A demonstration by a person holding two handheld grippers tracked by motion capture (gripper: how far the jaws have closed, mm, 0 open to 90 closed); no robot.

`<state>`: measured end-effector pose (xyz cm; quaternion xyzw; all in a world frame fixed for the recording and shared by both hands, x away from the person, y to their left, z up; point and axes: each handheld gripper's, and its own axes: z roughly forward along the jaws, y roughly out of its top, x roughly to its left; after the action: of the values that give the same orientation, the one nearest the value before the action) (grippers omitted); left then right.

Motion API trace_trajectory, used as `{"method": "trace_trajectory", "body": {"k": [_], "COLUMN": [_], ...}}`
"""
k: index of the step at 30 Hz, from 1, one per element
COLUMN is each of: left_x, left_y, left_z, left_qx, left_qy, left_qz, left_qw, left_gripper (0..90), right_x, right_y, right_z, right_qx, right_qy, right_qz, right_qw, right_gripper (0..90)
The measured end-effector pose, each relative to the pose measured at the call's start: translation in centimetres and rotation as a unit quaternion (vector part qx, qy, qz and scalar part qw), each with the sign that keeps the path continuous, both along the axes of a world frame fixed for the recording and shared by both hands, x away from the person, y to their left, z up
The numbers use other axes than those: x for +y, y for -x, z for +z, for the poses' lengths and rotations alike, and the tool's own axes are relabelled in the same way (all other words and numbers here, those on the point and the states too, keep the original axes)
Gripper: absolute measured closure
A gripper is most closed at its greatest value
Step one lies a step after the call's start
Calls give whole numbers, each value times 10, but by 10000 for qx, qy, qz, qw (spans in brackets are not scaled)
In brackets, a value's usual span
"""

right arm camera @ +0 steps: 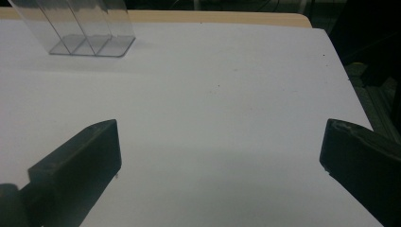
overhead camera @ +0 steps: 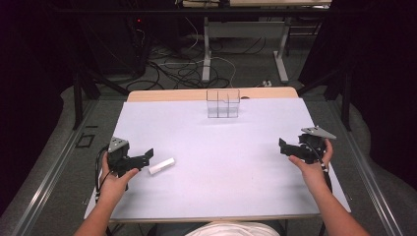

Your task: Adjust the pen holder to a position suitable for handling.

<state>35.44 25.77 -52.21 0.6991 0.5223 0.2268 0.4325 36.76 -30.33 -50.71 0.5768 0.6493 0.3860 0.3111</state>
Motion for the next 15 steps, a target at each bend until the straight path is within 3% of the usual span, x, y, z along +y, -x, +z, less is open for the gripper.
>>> {"method": "trace_trajectory", "body": {"k": [15], "left_x": [2], "left_y": [1], "left_z": [1], "left_qx": [-24], "left_qy": [133], "left_qz": [65], "left_qw": [9999], "left_gripper": [5], "right_x": [7], "right_y": [-3], "right_z": [-9], "right_qx": [156], "right_qy": [48], "right_qz": [124], "right_qw": [9998], "right_gripper": [0]}}
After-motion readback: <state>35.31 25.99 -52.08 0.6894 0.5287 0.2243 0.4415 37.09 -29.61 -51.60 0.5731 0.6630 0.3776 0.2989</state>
